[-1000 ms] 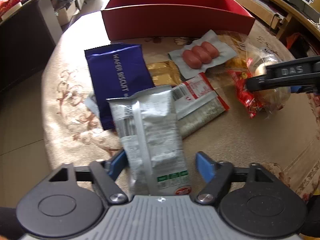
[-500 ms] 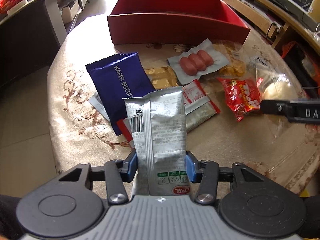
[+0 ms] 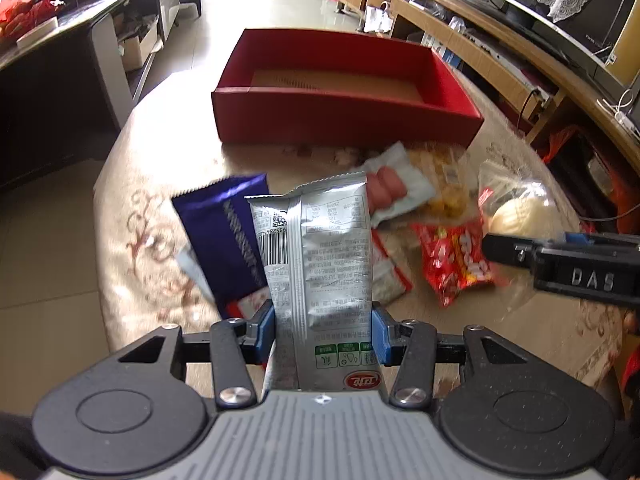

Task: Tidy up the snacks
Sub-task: 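Carry the silver pouch and wrapped bun with both tools into the red box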

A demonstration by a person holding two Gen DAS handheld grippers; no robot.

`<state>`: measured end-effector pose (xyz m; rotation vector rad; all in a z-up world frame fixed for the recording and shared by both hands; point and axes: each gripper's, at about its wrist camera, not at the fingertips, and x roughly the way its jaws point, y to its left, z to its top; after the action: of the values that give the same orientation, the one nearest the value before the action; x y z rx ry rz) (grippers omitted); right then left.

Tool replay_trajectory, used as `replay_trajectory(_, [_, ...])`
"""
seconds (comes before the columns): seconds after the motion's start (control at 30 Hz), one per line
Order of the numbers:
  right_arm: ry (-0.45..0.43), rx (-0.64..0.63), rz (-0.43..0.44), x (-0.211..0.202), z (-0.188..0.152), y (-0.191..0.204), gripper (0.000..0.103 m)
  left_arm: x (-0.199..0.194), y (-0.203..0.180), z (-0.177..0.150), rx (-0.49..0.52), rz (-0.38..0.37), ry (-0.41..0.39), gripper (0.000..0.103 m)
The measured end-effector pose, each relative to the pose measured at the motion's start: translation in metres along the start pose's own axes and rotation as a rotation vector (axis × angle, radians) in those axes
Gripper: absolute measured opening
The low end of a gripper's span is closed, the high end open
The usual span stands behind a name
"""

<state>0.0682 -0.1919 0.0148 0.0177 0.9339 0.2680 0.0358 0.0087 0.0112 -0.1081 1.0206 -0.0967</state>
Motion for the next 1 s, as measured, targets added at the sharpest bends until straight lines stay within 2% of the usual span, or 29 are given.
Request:
replay_trajectory(0.6, [-0.056,0.024,-0.007,0.01,0.036,-0.003,0.064,0.018,-0.017,0.068,0.045,0.008,-0.096,0.043])
replay_trajectory(1.0, [-0.097,0.027,-0.008,0.029,0.081,0.0,0.064,0.032,-0.013,0.124,0.034,0.033,-0.158,0.043])
